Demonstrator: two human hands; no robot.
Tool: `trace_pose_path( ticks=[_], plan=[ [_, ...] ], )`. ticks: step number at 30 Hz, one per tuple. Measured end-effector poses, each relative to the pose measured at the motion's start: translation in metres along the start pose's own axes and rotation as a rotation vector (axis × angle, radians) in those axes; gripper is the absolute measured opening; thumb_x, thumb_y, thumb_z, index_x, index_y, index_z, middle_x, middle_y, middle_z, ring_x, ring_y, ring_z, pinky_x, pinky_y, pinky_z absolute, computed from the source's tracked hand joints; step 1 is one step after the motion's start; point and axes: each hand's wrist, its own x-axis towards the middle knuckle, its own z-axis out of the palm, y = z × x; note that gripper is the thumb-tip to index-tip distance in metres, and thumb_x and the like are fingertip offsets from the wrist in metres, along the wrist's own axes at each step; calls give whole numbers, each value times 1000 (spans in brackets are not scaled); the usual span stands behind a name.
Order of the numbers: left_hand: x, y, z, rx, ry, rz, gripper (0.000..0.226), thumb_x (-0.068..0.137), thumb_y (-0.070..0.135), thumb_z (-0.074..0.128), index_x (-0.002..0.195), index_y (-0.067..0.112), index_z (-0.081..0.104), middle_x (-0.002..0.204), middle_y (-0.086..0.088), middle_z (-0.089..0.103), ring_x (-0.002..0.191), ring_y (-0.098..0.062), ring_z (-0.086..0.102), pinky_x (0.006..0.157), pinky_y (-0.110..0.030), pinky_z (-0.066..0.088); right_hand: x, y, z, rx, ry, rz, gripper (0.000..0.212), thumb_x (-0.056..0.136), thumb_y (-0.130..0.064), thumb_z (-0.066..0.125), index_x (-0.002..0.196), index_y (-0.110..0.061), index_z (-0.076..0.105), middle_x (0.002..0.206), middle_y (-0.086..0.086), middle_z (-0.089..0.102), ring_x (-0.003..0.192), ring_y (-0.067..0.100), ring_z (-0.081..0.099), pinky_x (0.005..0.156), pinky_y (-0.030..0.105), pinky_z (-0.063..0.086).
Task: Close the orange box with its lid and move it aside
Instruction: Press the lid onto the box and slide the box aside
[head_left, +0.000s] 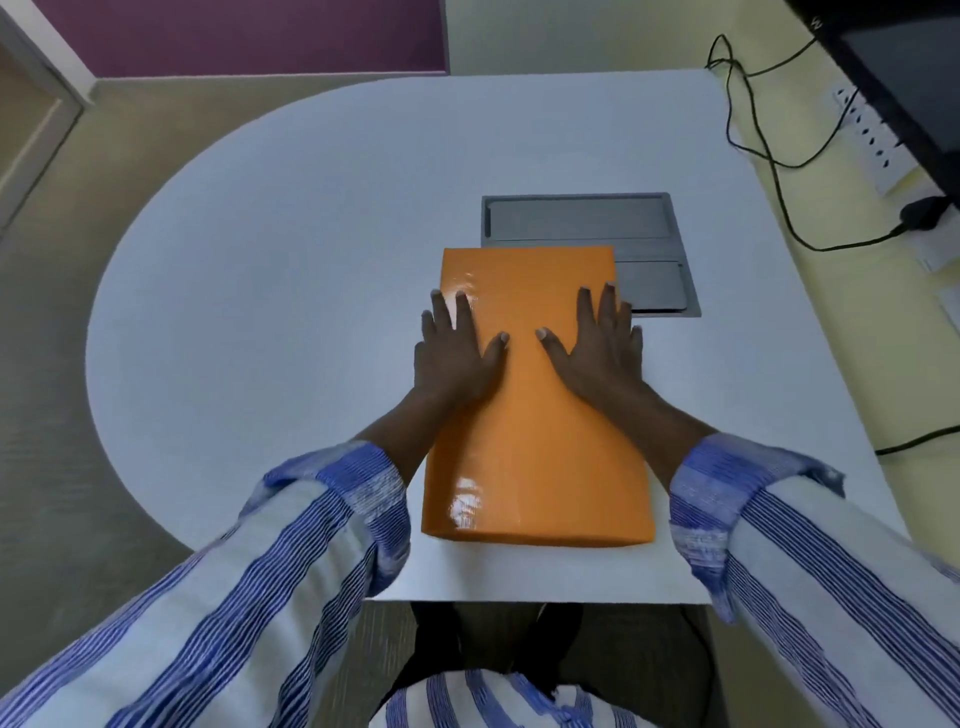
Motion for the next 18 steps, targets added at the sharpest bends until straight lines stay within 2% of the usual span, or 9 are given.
trace_pose_path(
  ticks=[4,9,15,18],
  plan=[
    [10,-3,11,24,-5,35,92,97,70,29,163,14,0,170,-16,-14,157,-42,1,117,-59,31,3,-5,13,-58,11,34,90,90,-75,23,158,-18,8,167,15,-3,151,45,0,116,66,16],
    [10,-9,27,24,67,42,93,93,76,20,163,19,-1,171,-13,-14,156,-43,10,113,-59,37,2,-6,21,-117,44,42,89,91,-75,18,159,-20,4,167,14,-4,152,43,0,115,64,21],
    [10,-9,26,-6,36,50,93,94,76,24,163,19,-1,171,-12,-14,156,-43,12,113,-59,37,3,-6,20,-126,29,55,89,91,-75,20,159,-20,5,168,13,-3,152,42,3,112,62,27],
    [9,-12,19,-129,7,75,94,94,72,35,163,20,-1,171,-9,-13,157,-38,9,116,-58,31,5,-4,11,-22,-9,61,90,91,-73,34,159,-22,6,168,9,-4,153,37,1,113,61,23]
  ],
)
